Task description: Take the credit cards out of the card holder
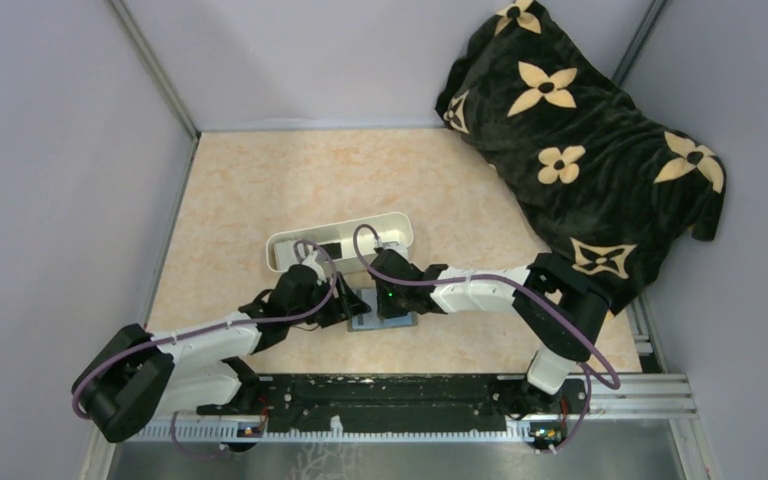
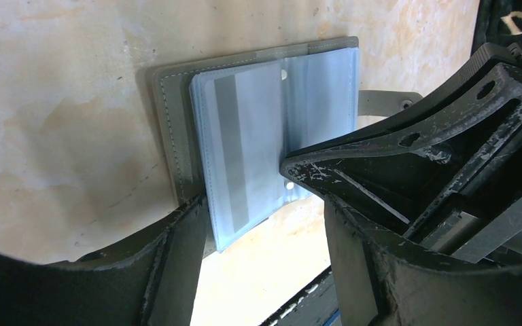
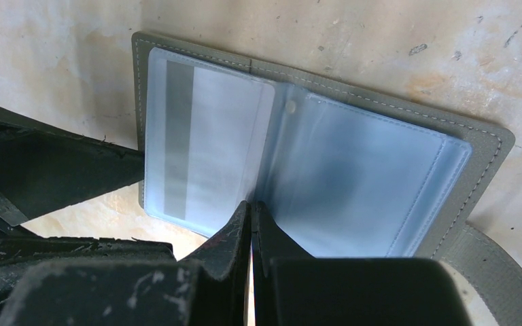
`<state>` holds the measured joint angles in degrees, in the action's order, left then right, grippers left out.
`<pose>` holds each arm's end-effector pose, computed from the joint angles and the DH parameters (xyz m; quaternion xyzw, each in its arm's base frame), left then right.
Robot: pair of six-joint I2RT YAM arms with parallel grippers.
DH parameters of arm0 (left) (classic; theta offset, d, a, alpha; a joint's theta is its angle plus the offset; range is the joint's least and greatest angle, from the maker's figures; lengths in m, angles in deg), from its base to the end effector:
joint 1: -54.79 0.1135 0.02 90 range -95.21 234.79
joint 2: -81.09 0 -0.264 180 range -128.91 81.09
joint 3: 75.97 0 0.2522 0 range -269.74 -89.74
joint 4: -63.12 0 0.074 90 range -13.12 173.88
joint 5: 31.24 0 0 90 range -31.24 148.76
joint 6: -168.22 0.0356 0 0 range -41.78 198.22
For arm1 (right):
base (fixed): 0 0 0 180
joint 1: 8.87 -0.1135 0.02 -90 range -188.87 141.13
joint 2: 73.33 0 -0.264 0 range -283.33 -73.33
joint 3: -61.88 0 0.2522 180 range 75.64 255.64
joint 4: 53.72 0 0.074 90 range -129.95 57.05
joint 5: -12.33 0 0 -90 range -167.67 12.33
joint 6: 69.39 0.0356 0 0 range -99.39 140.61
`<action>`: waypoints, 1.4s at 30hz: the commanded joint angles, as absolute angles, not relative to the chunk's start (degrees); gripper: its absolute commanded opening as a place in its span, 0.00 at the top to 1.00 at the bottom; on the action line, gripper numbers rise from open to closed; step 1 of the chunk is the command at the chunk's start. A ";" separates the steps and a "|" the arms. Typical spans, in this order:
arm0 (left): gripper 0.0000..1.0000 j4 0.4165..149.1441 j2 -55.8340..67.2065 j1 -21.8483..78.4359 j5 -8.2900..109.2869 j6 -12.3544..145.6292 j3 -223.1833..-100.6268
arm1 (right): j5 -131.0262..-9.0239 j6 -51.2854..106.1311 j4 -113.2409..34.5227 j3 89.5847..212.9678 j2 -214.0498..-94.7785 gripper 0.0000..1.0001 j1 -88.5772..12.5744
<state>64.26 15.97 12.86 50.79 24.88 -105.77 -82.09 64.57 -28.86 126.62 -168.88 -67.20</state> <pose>0.1474 -0.1390 0.1423 -0.0574 0.8894 -0.3738 0.2569 0.1724 0.2742 0.1567 -0.1081 0.9487 0.2065 0.2137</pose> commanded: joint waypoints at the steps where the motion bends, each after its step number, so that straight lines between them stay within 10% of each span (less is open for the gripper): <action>1: 0.31 61.60 15.36 12.59 48.75 24.80 -107.45 | -82.14 64.11 -30.11 126.62 -169.09 1.00 -66.79; 21: 0.32 60.28 12.39 11.42 45.64 24.53 -114.08 | -83.96 64.29 -29.15 124.83 -160.08 1.00 -66.80; 29: 0.32 56.57 6.79 9.79 44.80 23.95 -116.13 | -90.99 66.31 -23.96 121.88 -147.20 0.61 -66.79; 42: 0.32 54.77 0.43 6.56 44.73 23.65 -122.07 | -98.96 68.13 -16.91 117.64 -137.86 0.49 -66.53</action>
